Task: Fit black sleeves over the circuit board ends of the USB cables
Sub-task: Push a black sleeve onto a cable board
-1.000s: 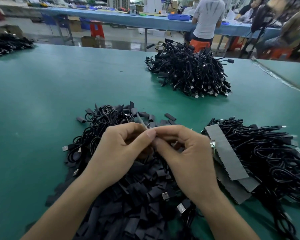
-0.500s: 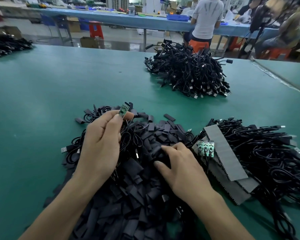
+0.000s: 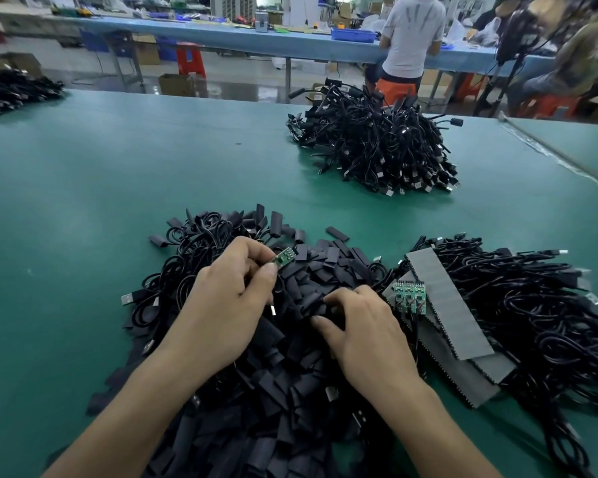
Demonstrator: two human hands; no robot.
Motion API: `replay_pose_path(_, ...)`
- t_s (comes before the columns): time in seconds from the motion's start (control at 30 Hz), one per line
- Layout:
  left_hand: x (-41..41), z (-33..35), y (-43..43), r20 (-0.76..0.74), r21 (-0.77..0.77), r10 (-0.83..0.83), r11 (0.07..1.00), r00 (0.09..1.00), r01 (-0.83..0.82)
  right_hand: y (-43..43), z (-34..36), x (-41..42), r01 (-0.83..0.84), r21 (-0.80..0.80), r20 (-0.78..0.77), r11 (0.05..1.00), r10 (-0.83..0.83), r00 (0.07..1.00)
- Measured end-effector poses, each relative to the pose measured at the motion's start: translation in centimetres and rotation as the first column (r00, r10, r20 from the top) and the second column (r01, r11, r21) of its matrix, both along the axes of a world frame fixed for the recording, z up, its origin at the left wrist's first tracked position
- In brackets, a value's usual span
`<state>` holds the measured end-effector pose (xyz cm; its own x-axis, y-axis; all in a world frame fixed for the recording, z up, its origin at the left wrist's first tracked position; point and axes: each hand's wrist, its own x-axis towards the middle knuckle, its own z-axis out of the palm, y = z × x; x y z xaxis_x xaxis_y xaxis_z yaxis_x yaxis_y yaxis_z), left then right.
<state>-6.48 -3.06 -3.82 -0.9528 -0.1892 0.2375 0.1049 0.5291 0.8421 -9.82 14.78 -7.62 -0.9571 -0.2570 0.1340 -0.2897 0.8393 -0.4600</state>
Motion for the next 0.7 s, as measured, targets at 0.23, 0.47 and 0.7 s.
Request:
replay_pose_path(0.23,-0.2,-0.2,-0.2,0.009,0.026,-0.014,1.000,1.000,0.013,0.3,0.9,-0.7,0.059,-0.400,0.032,0.914,-0.050,0.998)
replay_pose_path(0.47,-0.4,-0.7,-0.3,0.004,0.032,-0.027,0.999,1.000,0.026,1.0,1.6,-1.2,0.041,-0.467,0.097,0.883,0.005,0.995)
replay_pose_path(0.7,-0.4,-0.5,-0.4,0.020,0.067,-0.038,0.997,0.999,0.036,1.5,3.2,-1.1,0.029,-0.491,-0.085,0.870,-0.081,0.993)
